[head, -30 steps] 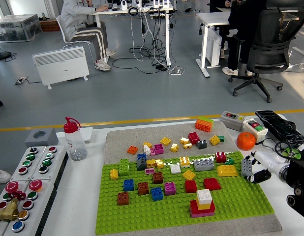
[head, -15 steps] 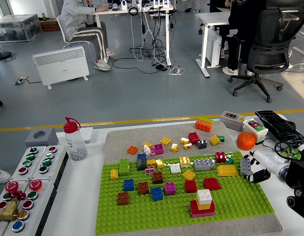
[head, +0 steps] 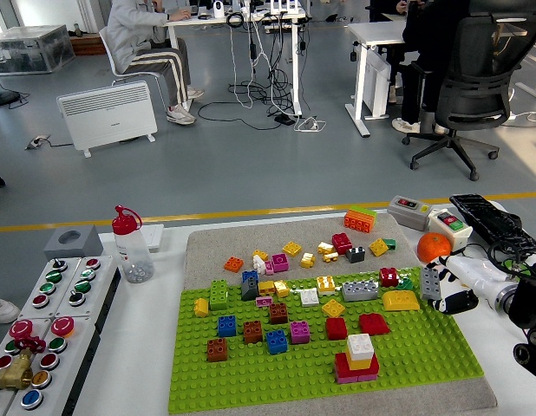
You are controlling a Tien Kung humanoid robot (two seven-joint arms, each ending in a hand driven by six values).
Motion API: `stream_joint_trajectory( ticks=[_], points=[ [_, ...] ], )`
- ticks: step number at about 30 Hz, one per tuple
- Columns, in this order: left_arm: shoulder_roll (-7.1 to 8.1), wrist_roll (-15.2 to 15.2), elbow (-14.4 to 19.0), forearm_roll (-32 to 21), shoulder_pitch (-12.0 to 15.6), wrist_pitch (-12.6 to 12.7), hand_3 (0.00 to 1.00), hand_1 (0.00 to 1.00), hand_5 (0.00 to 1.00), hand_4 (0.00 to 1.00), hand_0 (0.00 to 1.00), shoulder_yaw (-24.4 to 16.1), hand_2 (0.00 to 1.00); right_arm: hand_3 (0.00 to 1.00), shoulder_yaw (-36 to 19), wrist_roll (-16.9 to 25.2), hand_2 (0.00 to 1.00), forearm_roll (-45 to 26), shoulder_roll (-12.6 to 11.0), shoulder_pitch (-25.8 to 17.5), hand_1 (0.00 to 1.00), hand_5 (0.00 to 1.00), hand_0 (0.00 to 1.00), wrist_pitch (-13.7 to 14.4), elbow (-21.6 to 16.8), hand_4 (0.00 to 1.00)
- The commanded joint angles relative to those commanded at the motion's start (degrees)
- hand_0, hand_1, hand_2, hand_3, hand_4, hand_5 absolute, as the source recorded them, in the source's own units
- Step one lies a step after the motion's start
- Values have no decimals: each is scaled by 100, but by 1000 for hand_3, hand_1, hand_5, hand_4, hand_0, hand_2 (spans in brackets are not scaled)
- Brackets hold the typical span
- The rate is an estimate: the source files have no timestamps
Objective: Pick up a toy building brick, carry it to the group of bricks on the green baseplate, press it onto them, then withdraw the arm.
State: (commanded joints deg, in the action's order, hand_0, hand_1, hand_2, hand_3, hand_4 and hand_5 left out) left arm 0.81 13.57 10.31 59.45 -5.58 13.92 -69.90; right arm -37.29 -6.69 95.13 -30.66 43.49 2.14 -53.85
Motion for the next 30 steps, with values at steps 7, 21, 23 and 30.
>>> stream_joint_trajectory(
  ticks=[7, 21, 23, 30],
  points=[
    [5, -14, 0, -35, 2, 1, 429, 612, 998, 241, 667, 7, 567, 742, -321, -92, 677, 180, -468, -228, 703, 242, 671, -33, -852, 673],
    [18, -21, 0, -18, -20, 3, 428, 612, 998, 241, 668, -21, 568, 738, -812, -75, 683, 66, -1543, -740, 711, 231, 736, -176, -2998, 661],
    [17, -21, 0, -17, -18, 3, 427, 614, 998, 241, 668, -22, 568, 739, -814, -59, 689, 1, -1628, -777, 718, 232, 784, -188, -3281, 661],
    [17, -21, 0, -15, -19, 3, 428, 613, 998, 241, 668, -21, 568, 740, -587, -5, 696, -196, -1840, -781, 726, 232, 822, -175, -4259, 661]
  ],
)
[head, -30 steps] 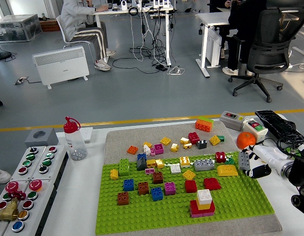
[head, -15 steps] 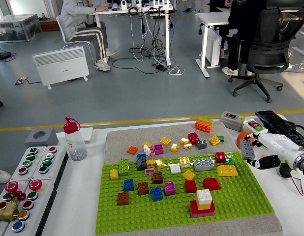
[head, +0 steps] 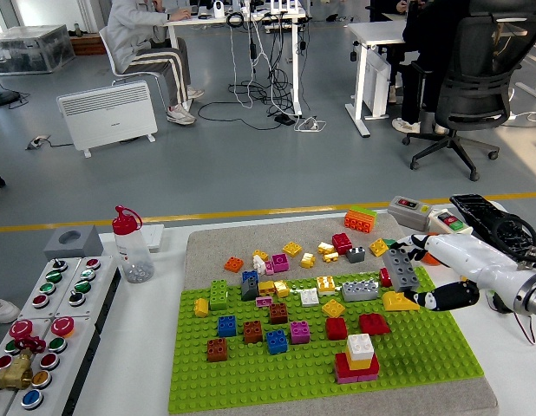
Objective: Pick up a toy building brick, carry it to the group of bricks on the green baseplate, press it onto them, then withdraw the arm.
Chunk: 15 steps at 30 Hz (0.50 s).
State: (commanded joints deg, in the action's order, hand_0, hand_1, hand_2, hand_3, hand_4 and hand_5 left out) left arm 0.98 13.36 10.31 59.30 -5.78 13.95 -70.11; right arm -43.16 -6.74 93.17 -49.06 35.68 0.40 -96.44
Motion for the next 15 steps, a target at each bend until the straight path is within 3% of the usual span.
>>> stream_joint_trajectory(
  ticks=[4, 6, 15],
  points=[
    [1, -1, 0, -7, -2, 1, 428, 613, 998, 241, 668, 2, 568, 740, 232, 8, 696, -47, -48, 92, 726, 232, 822, 10, -448, 661],
    [1, -1, 0, -9, -3, 2, 428, 612, 998, 241, 668, 3, 569, 740, 367, -6, 711, -55, -59, 161, 740, 232, 872, 2, -549, 661],
    [0, 3, 0, -13, -1, 2, 429, 614, 998, 241, 668, 11, 569, 750, 847, -283, 723, -177, 1, 490, 757, 235, 893, -138, -549, 662]
  ],
)
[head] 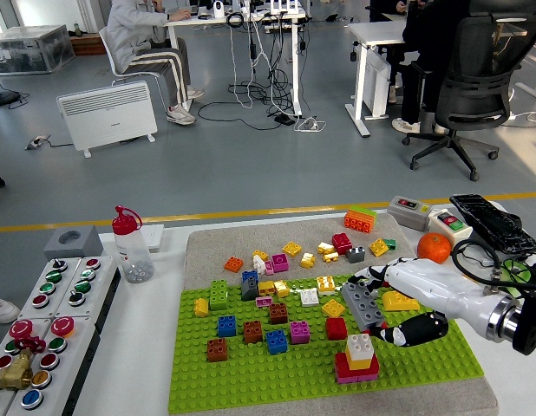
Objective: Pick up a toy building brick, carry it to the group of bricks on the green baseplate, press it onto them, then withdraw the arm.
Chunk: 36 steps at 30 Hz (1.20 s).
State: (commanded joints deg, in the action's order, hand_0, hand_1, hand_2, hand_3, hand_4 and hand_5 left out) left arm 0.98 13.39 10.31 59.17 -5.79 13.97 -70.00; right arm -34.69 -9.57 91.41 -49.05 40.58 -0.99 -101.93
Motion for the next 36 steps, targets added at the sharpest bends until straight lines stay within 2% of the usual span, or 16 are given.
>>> stream_joint_trajectory(
  ticks=[11, 15, 25, 36],
  points=[
    [6, -3, 0, -7, -1, 5, 428, 613, 998, 241, 668, 5, 568, 756, 88, -784, 721, -178, 156, 124, 755, 255, 913, -440, 0, 670],
    [6, -1, 0, 0, 11, 7, 428, 614, 998, 241, 668, 0, 569, 757, 64, -1007, 721, -217, 195, 97, 752, 259, 919, -508, 0, 671],
    [12, 0, 0, 26, 40, 14, 429, 616, 998, 240, 669, -13, 569, 761, 16, -1390, 728, -252, 320, -8, 759, 265, 927, -512, 0, 672],
    [12, -4, 0, 11, 80, 17, 430, 615, 998, 240, 670, -8, 570, 767, 43, -1381, 730, 9, 398, -123, 761, 283, 931, -394, 0, 677]
  ],
)
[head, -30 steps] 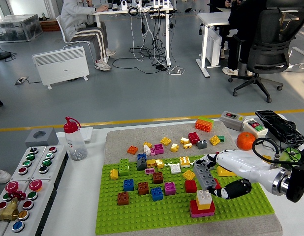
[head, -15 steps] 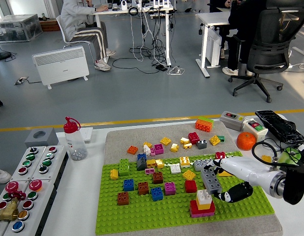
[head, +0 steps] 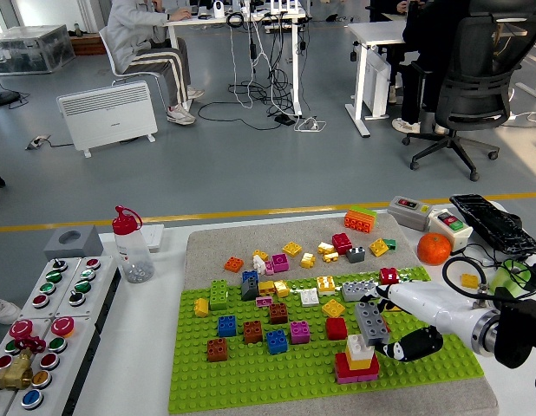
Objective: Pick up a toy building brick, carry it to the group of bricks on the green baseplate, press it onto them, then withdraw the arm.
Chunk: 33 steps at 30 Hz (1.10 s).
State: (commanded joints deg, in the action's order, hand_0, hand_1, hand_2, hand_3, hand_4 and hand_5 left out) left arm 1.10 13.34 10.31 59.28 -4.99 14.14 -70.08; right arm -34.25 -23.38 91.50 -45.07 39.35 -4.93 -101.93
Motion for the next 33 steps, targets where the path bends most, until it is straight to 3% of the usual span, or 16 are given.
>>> stream_joint_trajectory(
  ticks=[33],
  points=[
    [15, -21, 0, -23, -30, 6, 450, 615, 998, 241, 669, 3, 569, 773, 166, -128, 738, 251, 125, -56, 762, 310, 935, 72, 0, 682]
  ],
)
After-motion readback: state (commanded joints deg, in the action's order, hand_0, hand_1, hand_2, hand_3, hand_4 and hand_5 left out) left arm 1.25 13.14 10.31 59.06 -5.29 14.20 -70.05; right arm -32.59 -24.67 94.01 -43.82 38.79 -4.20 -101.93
